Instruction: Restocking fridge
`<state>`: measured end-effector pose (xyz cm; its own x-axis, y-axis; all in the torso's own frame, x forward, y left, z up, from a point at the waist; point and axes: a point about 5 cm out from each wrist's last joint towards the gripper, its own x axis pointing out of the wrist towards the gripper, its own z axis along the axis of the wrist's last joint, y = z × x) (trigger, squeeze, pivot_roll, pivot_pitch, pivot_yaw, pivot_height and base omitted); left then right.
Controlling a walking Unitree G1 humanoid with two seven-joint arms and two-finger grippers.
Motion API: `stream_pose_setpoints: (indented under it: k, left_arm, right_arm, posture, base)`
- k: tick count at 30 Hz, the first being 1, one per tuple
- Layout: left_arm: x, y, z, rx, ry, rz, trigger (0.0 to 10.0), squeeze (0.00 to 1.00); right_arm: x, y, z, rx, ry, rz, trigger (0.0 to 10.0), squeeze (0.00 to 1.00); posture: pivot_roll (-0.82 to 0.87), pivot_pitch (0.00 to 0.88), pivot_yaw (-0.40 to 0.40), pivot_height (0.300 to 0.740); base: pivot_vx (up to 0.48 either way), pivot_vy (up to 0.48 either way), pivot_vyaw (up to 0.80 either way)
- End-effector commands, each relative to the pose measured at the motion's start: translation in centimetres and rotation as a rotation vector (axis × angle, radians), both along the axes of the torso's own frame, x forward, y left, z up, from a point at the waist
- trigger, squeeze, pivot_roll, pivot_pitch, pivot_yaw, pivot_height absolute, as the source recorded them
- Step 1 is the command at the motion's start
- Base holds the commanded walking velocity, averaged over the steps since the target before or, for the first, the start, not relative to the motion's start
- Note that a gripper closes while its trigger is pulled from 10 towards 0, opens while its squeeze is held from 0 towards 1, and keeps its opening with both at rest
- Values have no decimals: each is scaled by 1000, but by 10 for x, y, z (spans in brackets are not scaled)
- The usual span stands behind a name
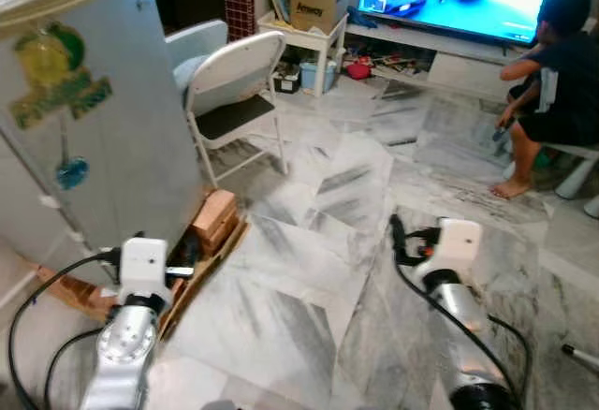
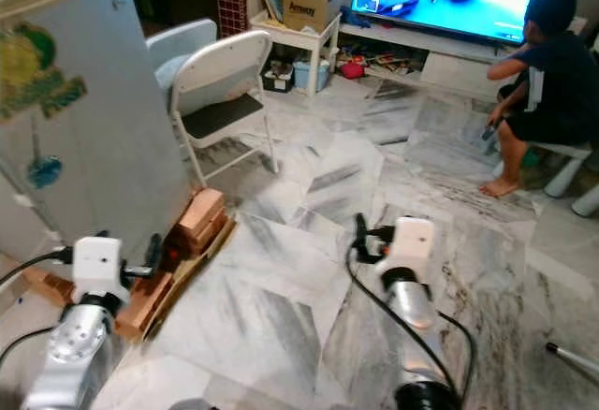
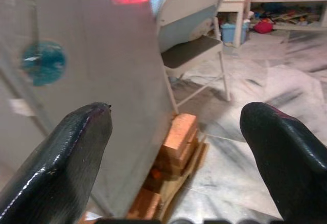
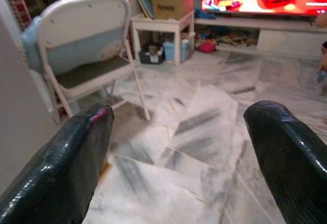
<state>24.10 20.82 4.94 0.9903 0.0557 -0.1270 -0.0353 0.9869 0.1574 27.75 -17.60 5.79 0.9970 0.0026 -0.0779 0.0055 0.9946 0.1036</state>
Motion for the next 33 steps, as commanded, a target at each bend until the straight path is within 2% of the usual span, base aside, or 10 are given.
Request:
stream_pose_setpoints:
  k: [1,8,14,27,30,33]
  left_arm:
    - [5,-11,3,-13,-16,-24,10000,0]
    - [1,-19,1,-11,-15,-60,10000,0]
    - [4,-22,5,-2,-32,-79,10000,0]
    - [4,-26,10,20,-62,-124,10000,0]
    - [4,-29,11,26,-71,-146,10000,0]
    - [5,-30,11,21,-70,-149,10000,0]
  right_arm:
    - [1,-13,4,-20,-11,-36,10000,0]
    - [1,-12,3,-21,-11,-32,10000,0]
    - [2,-9,3,-22,-13,-26,10000,0]
    - [3,-11,2,-37,-7,-30,10000,0]
    - [3,-11,2,-42,0,-30,10000,0]
    - [4,-10,3,-35,-6,-33,10000,0]
  posture:
    - [48,0,-44,740]
    - [50,0,-43,740]
    - [52,0,-40,740]
    - [53,0,-39,740]
    - [53,0,-38,740]
    - [52,0,-38,740]
  base:
    - [0,480,0]
    - [0,479,0]
    - [0,441,0]
    - [299,374,0]
    - [452,80,0]
    - [480,0,-713]
